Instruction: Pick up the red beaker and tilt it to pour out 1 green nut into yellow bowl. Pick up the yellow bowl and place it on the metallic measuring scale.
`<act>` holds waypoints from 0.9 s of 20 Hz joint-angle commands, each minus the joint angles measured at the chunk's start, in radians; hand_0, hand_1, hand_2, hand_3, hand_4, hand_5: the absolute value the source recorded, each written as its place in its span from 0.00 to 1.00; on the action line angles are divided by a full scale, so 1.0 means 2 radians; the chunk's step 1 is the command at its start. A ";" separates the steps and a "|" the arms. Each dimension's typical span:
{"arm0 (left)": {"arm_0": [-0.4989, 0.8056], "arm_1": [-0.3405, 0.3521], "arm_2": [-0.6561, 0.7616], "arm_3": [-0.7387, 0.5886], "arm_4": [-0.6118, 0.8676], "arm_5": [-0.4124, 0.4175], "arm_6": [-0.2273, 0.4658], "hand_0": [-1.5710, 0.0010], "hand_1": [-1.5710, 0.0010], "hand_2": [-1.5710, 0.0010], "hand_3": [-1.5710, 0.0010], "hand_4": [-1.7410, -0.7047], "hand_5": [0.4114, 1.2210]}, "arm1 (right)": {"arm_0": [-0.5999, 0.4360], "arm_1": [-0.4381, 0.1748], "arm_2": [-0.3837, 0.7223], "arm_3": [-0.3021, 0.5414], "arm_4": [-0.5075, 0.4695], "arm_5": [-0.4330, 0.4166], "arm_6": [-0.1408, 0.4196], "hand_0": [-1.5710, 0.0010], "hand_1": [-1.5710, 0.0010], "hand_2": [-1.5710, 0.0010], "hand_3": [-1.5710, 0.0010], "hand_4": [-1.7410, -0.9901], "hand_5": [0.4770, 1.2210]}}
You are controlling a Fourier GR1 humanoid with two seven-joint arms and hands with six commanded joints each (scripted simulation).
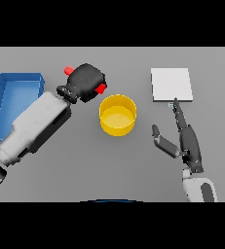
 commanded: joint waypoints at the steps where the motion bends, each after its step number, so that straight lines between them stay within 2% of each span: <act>1: -0.010 -0.002 -0.018 0.012 -0.015 -0.007 -0.005 0.00 0.00 0.00 0.00 0.12 0.98 | -0.002 0.003 -0.001 0.003 -0.001 -0.002 0.002 1.00 1.00 1.00 1.00 0.64 0.30; 4: -0.053 0.001 -0.057 0.019 -0.035 -0.058 -0.010 0.00 0.00 0.00 0.00 0.07 0.99 | 0.005 0.007 0.004 0.001 0.006 -0.006 0.001 1.00 1.00 1.00 1.00 0.67 0.26; 6: -0.070 -0.003 -0.082 0.029 -0.047 -0.072 -0.018 0.00 0.00 0.00 0.00 0.05 0.99 | -0.001 0.009 -0.002 0.003 0.000 -0.009 0.013 1.00 1.00 1.00 1.00 0.69 0.24; 11: -0.115 -0.010 -0.145 0.054 -0.081 -0.107 -0.017 0.00 0.00 0.00 0.00 0.02 1.00 | -0.006 0.009 0.001 0.016 0.010 -0.013 -0.002 1.00 1.00 1.00 1.00 0.73 0.23; 14: -0.141 -0.012 -0.182 0.071 -0.103 -0.106 -0.028 0.00 0.00 0.00 0.00 0.01 1.00 | 0.002 0.010 0.004 0.011 0.016 -0.016 -0.006 1.00 1.00 1.00 1.00 0.74 0.22; 16: -0.150 -0.016 -0.208 0.079 -0.117 -0.095 -0.039 0.00 0.00 0.00 0.00 0.01 1.00 | -0.008 0.016 -0.001 0.006 0.011 -0.022 0.012 1.00 1.00 1.00 1.00 0.75 0.21; 18: -0.160 -0.020 -0.239 0.085 -0.137 -0.088 -0.047 0.00 0.00 0.00 0.00 0.01 1.00 | -0.005 0.011 -0.002 0.009 0.010 -0.019 0.010 1.00 1.00 1.00 1.00 0.76 0.20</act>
